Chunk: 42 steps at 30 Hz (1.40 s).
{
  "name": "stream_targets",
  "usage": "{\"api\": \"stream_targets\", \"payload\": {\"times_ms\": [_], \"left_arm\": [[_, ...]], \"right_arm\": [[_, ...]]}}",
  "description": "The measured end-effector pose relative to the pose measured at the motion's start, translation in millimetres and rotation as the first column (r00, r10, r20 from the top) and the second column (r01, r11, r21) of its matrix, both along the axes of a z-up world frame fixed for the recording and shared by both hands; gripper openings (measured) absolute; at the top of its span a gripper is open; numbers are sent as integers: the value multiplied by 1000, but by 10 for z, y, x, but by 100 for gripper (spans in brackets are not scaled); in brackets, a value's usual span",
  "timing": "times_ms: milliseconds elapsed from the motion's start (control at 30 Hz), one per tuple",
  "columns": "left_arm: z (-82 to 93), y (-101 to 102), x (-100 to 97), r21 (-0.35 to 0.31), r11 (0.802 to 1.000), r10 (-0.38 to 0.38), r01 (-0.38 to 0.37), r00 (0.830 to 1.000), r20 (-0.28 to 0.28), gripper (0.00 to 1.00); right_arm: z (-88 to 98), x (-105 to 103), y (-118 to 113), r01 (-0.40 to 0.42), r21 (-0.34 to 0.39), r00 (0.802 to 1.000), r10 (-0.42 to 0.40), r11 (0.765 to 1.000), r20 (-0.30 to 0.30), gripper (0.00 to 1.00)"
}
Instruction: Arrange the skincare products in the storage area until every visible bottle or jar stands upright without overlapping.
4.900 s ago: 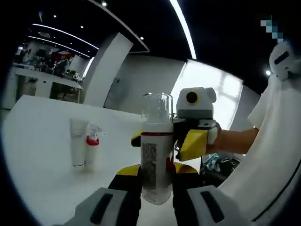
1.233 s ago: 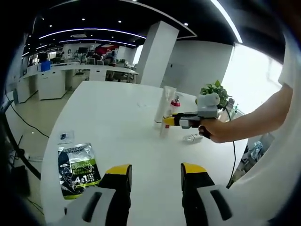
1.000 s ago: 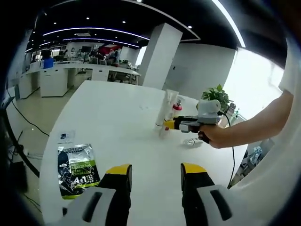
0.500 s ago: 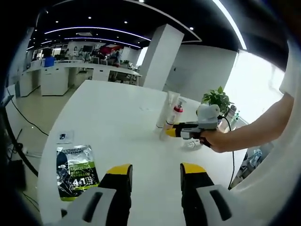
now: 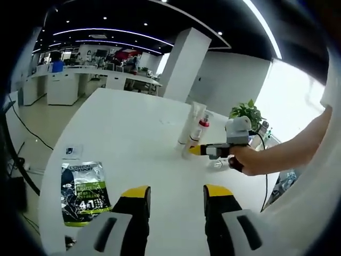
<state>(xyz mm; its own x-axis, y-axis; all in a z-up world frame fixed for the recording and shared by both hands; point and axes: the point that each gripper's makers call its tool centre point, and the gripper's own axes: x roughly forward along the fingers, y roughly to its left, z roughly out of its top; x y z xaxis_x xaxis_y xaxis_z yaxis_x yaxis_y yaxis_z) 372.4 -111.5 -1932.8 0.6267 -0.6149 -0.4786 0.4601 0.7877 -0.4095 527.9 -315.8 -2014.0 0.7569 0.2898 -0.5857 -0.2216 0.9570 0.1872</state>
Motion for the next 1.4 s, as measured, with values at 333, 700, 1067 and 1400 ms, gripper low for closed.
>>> {"api": "stream_targets", "payload": {"times_ms": [333, 700, 1067, 1400], "left_arm": [[32, -39, 63, -19, 1000, -3, 3, 1000, 12, 41], [-71, 123, -55, -12, 999, 36, -36, 999, -18, 41], [-51, 139, -23, -8, 999, 31, -31, 999, -11, 40], [-63, 148, -9, -9, 1000, 29, -29, 999, -14, 40]], "right_arm": [[-87, 54, 136, 69, -7, 994, -70, 998, -79, 29], [-85, 121, 42, 65, -55, 994, -70, 996, -80, 23], [-82, 160, 19, 43, -67, 996, -49, 997, -80, 21], [-62, 210, 12, 32, -67, 996, -37, 997, -79, 21]]}}
